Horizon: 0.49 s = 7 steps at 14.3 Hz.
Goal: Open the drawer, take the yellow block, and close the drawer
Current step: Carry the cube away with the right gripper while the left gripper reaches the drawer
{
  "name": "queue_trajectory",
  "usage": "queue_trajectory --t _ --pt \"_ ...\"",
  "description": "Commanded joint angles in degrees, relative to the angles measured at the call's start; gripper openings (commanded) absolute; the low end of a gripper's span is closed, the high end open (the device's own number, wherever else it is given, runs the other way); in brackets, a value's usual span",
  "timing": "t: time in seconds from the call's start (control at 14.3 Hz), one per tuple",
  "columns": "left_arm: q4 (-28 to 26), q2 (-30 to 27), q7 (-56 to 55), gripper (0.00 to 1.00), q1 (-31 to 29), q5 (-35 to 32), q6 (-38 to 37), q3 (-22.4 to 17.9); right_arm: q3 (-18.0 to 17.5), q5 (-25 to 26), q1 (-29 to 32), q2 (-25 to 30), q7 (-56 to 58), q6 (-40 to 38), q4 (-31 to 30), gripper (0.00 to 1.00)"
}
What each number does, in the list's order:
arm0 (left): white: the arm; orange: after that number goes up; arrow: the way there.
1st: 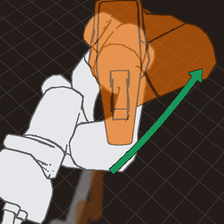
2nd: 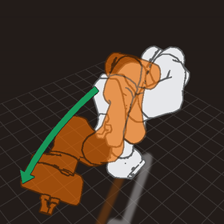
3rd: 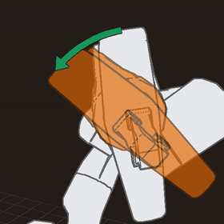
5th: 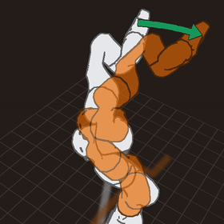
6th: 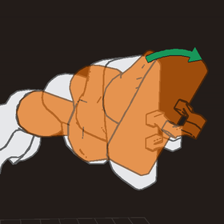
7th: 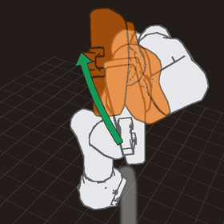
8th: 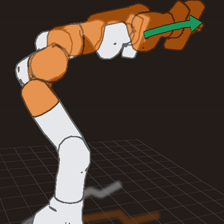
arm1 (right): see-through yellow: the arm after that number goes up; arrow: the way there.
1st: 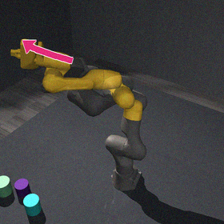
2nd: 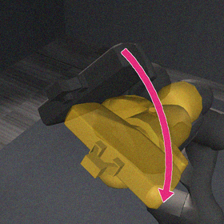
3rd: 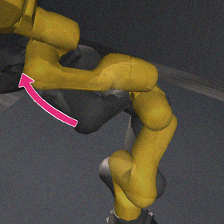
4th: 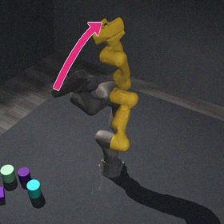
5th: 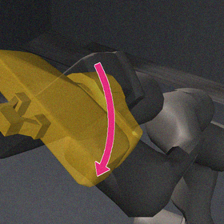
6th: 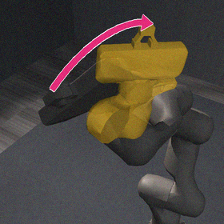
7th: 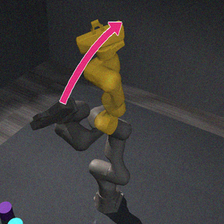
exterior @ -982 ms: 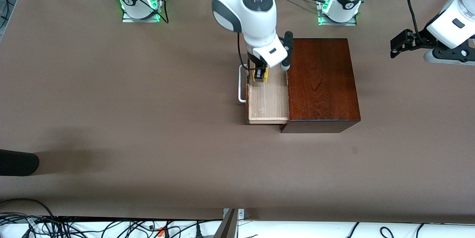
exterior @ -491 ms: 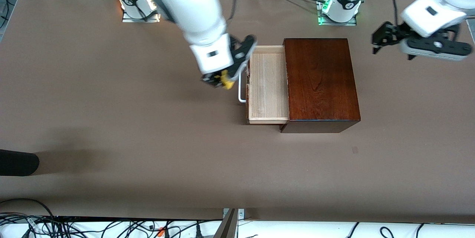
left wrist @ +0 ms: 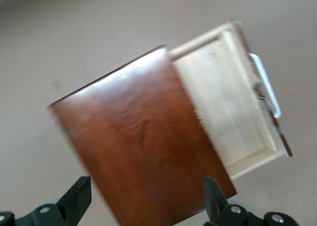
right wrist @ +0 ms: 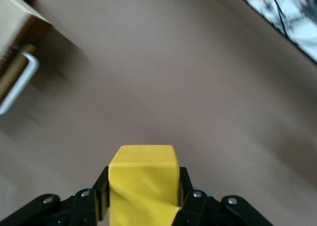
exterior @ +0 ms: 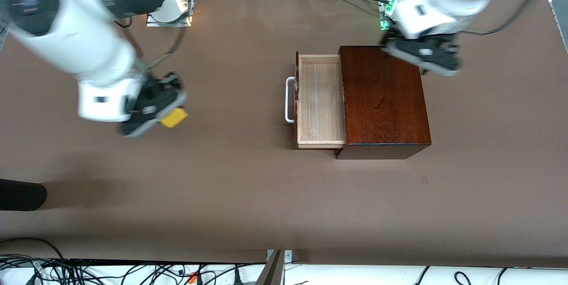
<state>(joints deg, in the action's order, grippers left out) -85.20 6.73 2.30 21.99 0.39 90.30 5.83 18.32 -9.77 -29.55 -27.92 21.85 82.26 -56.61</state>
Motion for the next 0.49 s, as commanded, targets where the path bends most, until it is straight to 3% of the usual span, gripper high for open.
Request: queue_trajectory --t 0.0,0.14,0.35,0.42 --pt "10.38 9.76 5.26 1.0 4.88 0.84 -0.83 -0.38 4.61 -0.96 -0.42 3.56 -0.31 -0.62 -7.43 0.02" --pt "11.98 13.99 6.39 1.0 10.14 0.5 0.65 -0.38 4.71 -0.08 1.32 7.85 -0.93 4.63 -17.51 0.02" --pt "11.98 18.82 17.79 1.0 13.68 0.58 7.15 -0.38 4.27 2.2 3.17 17.78 -0.93 20.86 -40.0 0.02" --pt "11.98 20.23 20.79 1.0 14.56 0.58 8.74 -0.38 3.92 2.99 3.53 19.47 -0.93 25.18 -44.95 0.02"
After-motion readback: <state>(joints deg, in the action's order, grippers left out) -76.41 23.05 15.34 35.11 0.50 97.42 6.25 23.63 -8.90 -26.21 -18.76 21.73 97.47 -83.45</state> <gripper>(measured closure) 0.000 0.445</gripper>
